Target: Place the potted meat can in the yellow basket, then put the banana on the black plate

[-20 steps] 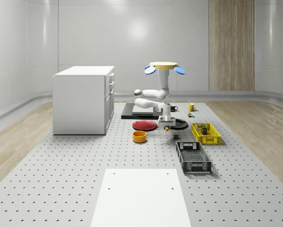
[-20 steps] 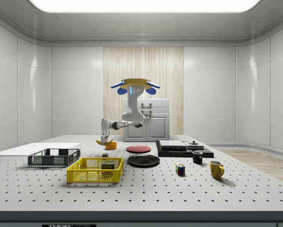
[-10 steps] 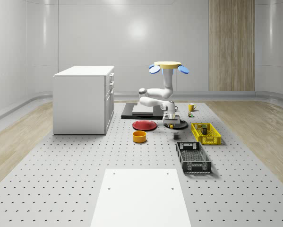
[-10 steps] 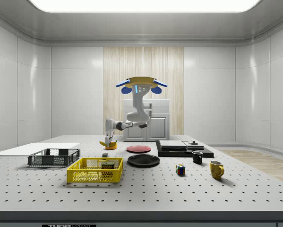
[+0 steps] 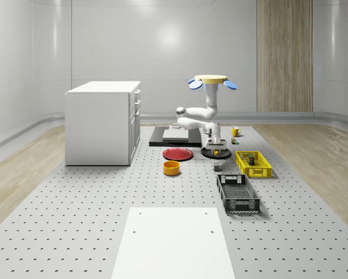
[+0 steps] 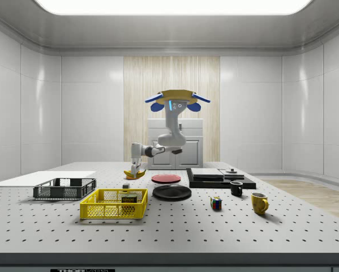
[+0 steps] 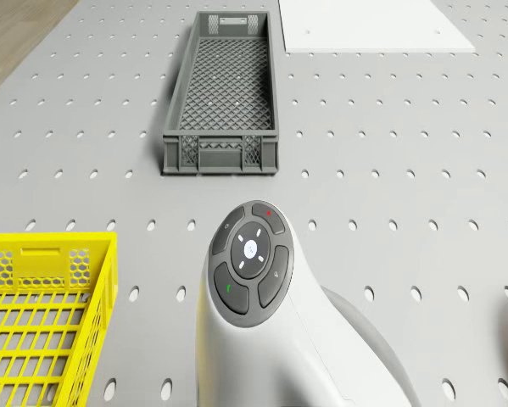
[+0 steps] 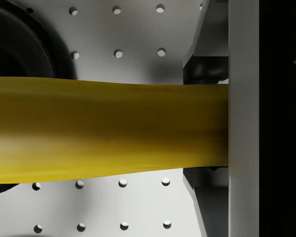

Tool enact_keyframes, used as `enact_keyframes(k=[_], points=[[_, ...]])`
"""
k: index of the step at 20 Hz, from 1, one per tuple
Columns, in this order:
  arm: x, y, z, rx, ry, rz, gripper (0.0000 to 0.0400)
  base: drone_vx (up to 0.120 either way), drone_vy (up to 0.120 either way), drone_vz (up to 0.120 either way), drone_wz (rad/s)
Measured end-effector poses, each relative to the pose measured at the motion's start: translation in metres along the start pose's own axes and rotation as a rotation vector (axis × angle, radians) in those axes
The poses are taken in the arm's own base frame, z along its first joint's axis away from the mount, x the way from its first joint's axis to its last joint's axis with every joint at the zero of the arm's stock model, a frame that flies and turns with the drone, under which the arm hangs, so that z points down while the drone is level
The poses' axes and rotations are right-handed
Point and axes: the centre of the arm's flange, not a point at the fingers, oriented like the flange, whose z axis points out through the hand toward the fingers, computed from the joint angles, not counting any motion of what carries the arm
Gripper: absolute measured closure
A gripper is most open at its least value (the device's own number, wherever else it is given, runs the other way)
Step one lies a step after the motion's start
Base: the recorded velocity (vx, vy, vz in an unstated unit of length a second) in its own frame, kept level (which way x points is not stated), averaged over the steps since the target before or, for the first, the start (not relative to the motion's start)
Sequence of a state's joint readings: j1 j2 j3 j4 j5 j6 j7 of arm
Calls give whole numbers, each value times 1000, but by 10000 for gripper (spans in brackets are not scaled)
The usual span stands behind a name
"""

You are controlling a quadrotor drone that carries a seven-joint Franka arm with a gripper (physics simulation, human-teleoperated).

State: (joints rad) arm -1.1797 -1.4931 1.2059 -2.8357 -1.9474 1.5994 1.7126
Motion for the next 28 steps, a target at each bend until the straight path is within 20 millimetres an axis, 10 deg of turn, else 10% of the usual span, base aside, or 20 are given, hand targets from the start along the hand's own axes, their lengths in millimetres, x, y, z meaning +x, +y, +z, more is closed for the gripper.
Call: enact_keyframes(k=[28], points=[[0, 0, 0, 0, 0, 0, 199, -120, 23, -14, 0]])
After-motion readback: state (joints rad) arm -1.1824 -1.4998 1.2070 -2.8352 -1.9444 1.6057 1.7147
